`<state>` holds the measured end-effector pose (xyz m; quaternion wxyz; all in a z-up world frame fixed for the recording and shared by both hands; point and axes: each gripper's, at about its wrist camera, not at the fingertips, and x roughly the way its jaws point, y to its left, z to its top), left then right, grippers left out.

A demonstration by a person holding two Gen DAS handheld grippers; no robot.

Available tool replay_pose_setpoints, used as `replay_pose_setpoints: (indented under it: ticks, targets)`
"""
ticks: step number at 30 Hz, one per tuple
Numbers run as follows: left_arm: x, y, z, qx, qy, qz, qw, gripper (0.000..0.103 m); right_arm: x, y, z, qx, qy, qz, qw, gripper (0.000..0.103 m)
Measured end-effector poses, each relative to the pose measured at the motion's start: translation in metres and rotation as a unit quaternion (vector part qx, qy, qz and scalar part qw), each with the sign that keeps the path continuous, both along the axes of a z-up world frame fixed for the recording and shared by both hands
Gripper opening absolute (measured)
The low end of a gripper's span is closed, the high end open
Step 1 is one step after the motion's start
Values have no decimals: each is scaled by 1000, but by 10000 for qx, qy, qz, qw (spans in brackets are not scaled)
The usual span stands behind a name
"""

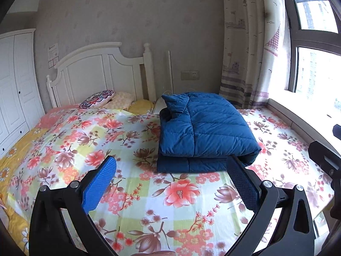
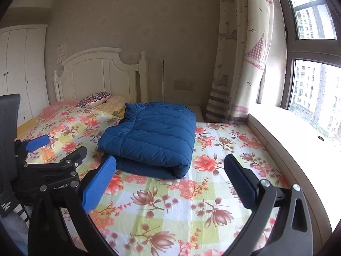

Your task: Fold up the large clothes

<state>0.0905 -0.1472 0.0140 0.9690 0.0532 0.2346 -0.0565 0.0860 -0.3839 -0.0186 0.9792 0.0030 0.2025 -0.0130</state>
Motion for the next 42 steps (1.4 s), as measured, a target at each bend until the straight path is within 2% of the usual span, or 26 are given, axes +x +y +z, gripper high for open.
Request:
replay_pose_setpoints:
  ticks: [10, 42]
  targets:
    - [-12, -6, 9, 3, -74, -78, 9999, 99, -19, -12, 12, 3, -23, -118, 9999, 100]
    - [-20, -9, 17, -59, -94, -47, 9999, 99, -23, -11, 16, -52, -21, 12, 10000, 100]
